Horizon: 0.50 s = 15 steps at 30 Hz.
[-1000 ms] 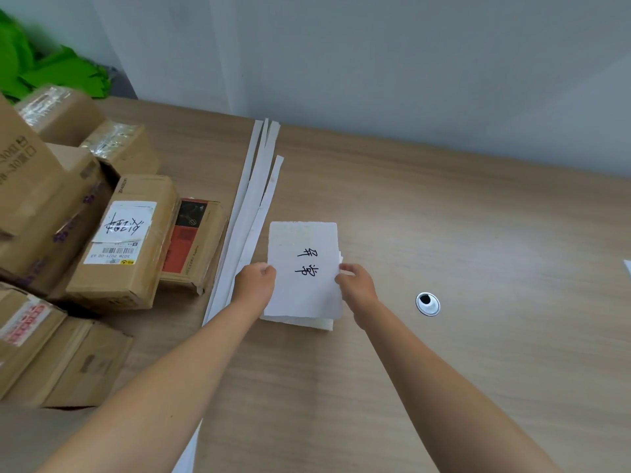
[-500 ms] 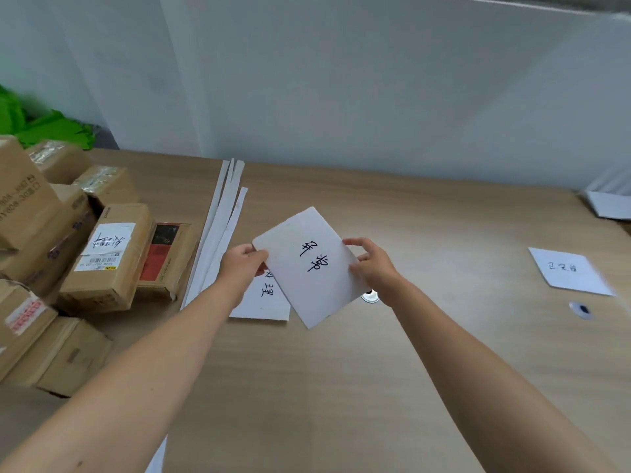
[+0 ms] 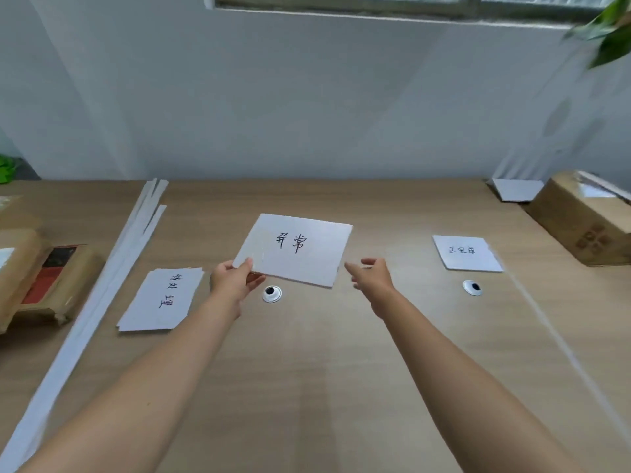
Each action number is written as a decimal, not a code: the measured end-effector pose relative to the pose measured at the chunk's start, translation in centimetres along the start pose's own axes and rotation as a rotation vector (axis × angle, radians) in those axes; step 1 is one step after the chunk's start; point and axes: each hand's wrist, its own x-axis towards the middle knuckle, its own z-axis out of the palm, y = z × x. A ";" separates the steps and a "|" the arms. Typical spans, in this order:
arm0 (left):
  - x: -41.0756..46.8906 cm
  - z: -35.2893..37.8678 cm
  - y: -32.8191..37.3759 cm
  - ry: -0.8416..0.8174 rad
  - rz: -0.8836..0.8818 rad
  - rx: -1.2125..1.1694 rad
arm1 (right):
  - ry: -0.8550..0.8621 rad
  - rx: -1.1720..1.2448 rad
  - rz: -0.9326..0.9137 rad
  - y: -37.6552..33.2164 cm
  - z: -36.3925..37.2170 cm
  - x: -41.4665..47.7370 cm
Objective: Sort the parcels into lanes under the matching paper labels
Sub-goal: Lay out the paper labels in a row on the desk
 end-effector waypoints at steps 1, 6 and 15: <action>-0.5 2.0 -0.9 -0.001 0.005 0.000 | -0.060 0.082 0.013 0.6 -1.4 0.0; -2.8 11.3 -4.8 0.009 0.039 -0.061 | -0.047 0.124 -0.085 2.1 -7.5 2.2; 0.4 19.3 -10.1 0.103 0.014 -0.068 | 0.039 0.176 -0.091 3.2 -13.4 11.2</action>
